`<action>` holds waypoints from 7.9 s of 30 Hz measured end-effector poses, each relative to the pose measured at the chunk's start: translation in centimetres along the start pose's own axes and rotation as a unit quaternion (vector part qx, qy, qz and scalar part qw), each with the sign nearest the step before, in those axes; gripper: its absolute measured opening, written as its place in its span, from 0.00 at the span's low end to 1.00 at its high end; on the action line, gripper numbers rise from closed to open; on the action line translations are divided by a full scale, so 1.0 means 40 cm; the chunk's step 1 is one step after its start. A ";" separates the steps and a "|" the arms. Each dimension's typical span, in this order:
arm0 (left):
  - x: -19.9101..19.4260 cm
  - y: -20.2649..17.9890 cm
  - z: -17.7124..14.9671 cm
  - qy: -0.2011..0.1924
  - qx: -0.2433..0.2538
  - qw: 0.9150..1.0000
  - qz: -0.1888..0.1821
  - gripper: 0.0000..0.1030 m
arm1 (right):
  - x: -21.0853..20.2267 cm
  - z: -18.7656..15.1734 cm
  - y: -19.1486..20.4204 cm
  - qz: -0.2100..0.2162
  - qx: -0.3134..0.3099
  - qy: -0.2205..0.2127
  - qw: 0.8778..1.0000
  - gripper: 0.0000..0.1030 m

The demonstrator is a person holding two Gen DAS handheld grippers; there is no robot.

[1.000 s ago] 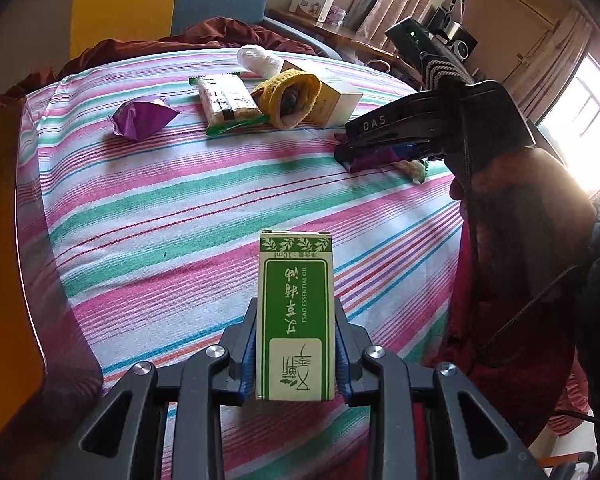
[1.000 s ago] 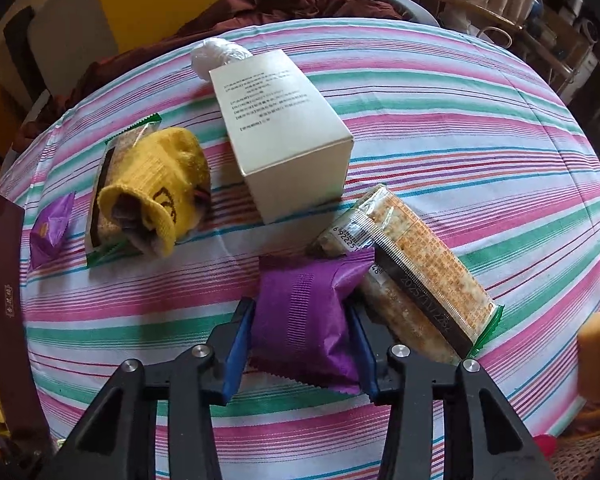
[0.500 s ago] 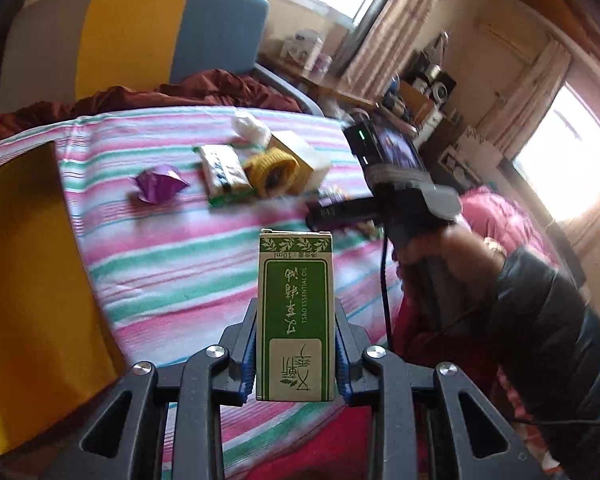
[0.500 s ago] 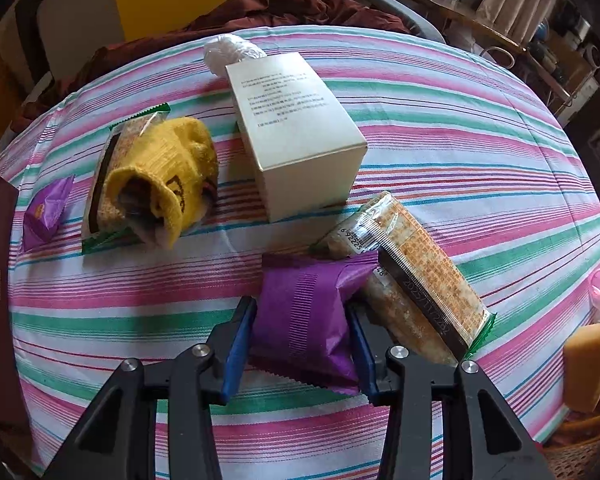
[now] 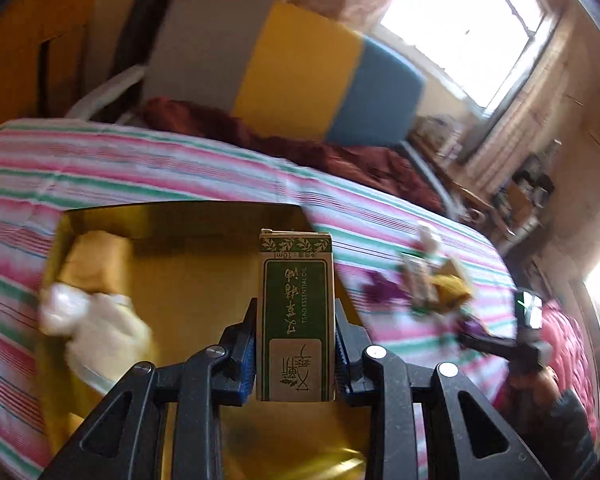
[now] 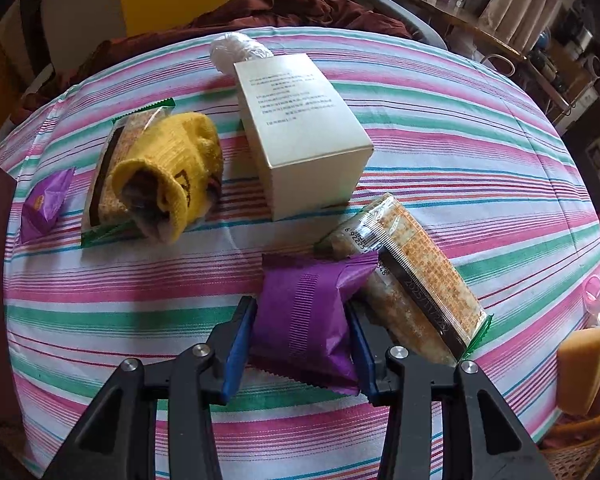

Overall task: Organize objects
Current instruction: 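Grasp the purple snack packet with the right tool while the left tool holds the green box, then lower the green box into the gold tray and open the left tool, then lower the purple packet into the gold tray and open the right tool, then move both tools away from the tray toward the remaining table items, then grasp the yellow knit sock with the left tool, then carry the sock into the tray with left tool while right tool grasps cracker packet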

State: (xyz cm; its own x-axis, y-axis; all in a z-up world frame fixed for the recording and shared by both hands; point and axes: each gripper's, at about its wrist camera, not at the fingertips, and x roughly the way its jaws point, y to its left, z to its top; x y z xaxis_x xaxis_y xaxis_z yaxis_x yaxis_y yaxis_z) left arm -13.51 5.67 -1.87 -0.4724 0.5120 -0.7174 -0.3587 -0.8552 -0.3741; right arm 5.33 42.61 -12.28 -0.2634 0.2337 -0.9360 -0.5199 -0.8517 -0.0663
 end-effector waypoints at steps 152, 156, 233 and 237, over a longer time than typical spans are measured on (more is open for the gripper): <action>0.319 -0.541 -0.065 0.147 0.152 0.977 -0.040 0.58 | -0.175 0.017 -0.176 0.182 0.241 -0.146 0.942 0.85; 0.352 -0.629 -0.059 0.135 0.182 0.973 -0.048 0.58 | -0.185 0.008 -0.201 0.181 0.265 -0.157 0.934 0.85; -0.003 -0.358 -0.305 0.055 0.180 0.973 -0.130 0.33 | -0.015 0.070 0.005 0.029 0.012 0.000 1.000 0.49; -0.043 -0.298 -0.269 0.036 0.143 0.981 -0.126 0.33 | -0.017 0.068 -0.008 0.038 0.014 0.001 0.999 0.49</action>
State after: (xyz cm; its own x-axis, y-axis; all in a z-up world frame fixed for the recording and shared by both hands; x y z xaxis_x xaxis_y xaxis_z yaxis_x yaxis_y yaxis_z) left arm 0.25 14.13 -2.49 -0.2846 0.6885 -0.6670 -0.6734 -0.6388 -0.3721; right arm 3.47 44.01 -10.68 -0.3020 0.1683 -0.9384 -0.5215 -0.8531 0.0148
